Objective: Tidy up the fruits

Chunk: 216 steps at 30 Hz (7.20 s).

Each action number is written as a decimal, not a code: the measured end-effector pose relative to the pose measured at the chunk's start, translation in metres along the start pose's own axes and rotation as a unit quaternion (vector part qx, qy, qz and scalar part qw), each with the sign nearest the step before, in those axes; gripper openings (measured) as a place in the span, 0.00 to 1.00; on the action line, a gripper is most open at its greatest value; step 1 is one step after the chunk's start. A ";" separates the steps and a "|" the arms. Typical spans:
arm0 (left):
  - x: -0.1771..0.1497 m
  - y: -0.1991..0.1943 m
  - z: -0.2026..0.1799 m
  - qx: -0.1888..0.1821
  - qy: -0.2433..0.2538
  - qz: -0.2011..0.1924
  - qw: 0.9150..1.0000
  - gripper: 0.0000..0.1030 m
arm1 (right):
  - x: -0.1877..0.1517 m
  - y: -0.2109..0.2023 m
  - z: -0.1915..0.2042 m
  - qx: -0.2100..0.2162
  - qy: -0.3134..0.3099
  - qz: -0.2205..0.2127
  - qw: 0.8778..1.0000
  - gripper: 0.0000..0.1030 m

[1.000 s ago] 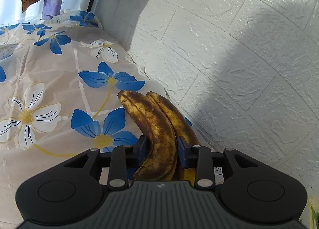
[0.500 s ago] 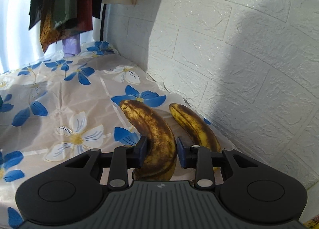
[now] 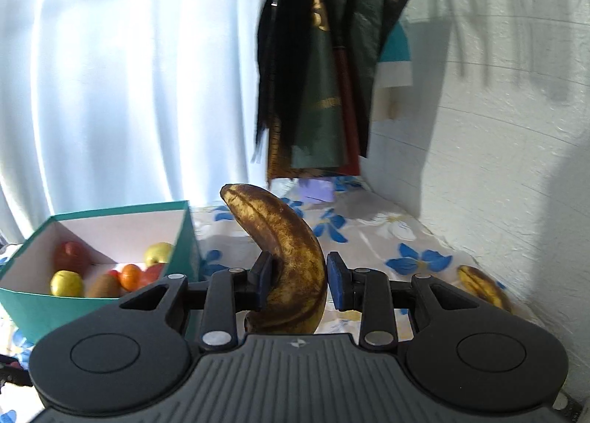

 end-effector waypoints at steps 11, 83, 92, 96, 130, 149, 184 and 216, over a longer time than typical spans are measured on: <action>0.072 0.005 0.039 0.040 -0.024 -0.081 0.996 0.29 | 0.002 -0.004 0.061 0.069 -0.007 -0.005 0.998 0.30; -0.029 -0.010 0.082 0.113 -0.104 0.025 0.988 0.98 | -0.041 0.102 0.173 0.090 -0.091 0.107 0.986 0.03; -0.026 0.000 0.072 0.114 -0.078 0.046 0.989 0.98 | -0.037 0.069 0.169 0.102 -0.079 0.104 0.986 0.84; -0.024 0.003 0.068 0.111 -0.068 0.053 0.990 0.99 | -0.034 0.049 0.173 0.100 -0.102 0.092 0.986 1.00; -0.023 0.034 0.047 0.086 -0.027 0.199 0.976 1.00 | -0.091 0.044 0.157 -0.028 -0.126 0.363 0.923 1.00; 0.017 0.057 0.061 0.061 -0.044 0.210 0.975 1.00 | -0.085 0.089 0.154 -0.085 -0.153 0.404 0.898 1.00; 0.043 0.080 0.067 0.030 -0.080 0.246 0.965 1.00 | -0.074 0.147 0.158 -0.059 -0.147 0.460 0.874 1.00; 0.039 0.092 0.069 0.019 -0.090 0.257 0.962 1.00 | -0.081 0.156 0.153 -0.067 -0.133 0.476 0.867 1.00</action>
Point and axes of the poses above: each gripper's, at about its wrist camera, not at the fingertips, and y roughly the way its jaws point, z to its left, x to its top, the point moved 5 cm from there along y, roughly the way its jaws point, and after that the axes turned 9 degrees about y, right-handed, at the moved point
